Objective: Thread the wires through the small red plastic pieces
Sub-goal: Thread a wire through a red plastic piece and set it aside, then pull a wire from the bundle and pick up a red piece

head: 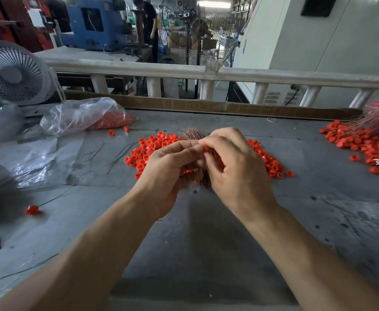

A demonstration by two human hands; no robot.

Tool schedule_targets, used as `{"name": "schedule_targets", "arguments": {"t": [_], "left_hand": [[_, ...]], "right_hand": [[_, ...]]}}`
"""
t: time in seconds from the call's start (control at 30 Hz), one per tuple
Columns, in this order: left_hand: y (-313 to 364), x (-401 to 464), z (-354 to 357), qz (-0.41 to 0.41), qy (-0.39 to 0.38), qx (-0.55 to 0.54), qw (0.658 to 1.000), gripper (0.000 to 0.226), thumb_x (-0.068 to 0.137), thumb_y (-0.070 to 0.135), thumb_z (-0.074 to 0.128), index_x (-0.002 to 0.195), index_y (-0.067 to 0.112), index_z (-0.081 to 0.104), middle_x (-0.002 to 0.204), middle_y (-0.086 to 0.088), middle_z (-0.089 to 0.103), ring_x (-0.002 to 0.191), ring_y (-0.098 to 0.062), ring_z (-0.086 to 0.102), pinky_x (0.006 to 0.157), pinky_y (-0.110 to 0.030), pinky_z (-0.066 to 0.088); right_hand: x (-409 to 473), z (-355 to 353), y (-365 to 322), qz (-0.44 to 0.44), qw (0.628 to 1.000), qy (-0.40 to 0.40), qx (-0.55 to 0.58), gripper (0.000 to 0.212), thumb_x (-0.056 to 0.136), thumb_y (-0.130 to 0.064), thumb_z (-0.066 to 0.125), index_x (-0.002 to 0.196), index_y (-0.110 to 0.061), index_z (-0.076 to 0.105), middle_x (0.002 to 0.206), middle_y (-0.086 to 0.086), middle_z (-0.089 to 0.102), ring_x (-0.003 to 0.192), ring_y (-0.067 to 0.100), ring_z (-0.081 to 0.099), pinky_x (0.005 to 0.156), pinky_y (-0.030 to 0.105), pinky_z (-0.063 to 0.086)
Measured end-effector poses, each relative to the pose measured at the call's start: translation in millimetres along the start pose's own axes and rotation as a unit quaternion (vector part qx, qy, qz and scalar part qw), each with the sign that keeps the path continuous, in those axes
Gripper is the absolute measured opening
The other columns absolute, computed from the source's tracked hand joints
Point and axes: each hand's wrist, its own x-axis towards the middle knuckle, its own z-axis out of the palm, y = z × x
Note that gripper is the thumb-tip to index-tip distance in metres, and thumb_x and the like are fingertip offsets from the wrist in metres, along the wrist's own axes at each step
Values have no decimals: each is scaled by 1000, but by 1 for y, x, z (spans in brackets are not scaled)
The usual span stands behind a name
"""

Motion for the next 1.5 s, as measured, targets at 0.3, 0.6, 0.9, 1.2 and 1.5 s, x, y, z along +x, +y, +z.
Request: {"name": "schedule_targets", "arguments": {"t": [0.3, 0.6, 0.9, 1.2, 1.5], "left_hand": [[-1, 1, -2, -2, 1, 16, 1000, 25, 97, 6, 60, 118, -5, 67, 101, -21, 63, 97, -32, 56, 88, -47, 46], [-3, 2, -2, 7, -4, 35, 999, 23, 97, 6, 60, 116, -1, 71, 103, -17, 71, 97, -32, 60, 84, -43, 49], [-5, 1, -2, 51, -2, 135, 990, 15, 97, 7, 63, 102, 9, 77, 92, -7, 77, 81, -18, 66, 63, -25, 55], [-8, 0, -2, 100, 27, 228, 968, 17, 98, 5, 63, 94, 12, 78, 88, -11, 77, 75, -18, 66, 72, -43, 59], [-10, 7, -10, 137, 62, 312, 938, 19, 97, 14, 66, 88, 25, 79, 81, 5, 78, 67, -7, 65, 59, -26, 53]], "right_hand": [[1, 1, 9, 5, 999, -12, 32, 15, 90, -6, 73, 104, -10, 74, 108, 2, 62, 97, 13, 62, 85, 26, 53], [0, 0, 13, 41, 998, -10, 46, 17, 89, -1, 73, 102, -11, 77, 102, 2, 63, 92, 13, 63, 84, 24, 53], [5, -18, 44, 156, 985, 65, -28, 12, 88, -5, 72, 93, -15, 76, 96, -1, 67, 81, 12, 63, 75, 13, 48], [-2, -46, 103, 421, 892, -6, -163, 12, 85, -15, 72, 92, -22, 78, 99, 7, 77, 97, 34, 70, 83, 38, 54], [-7, -64, 127, 522, 821, -106, -207, 17, 82, -12, 68, 91, -23, 77, 100, 12, 75, 97, 34, 70, 85, 38, 53]]}}
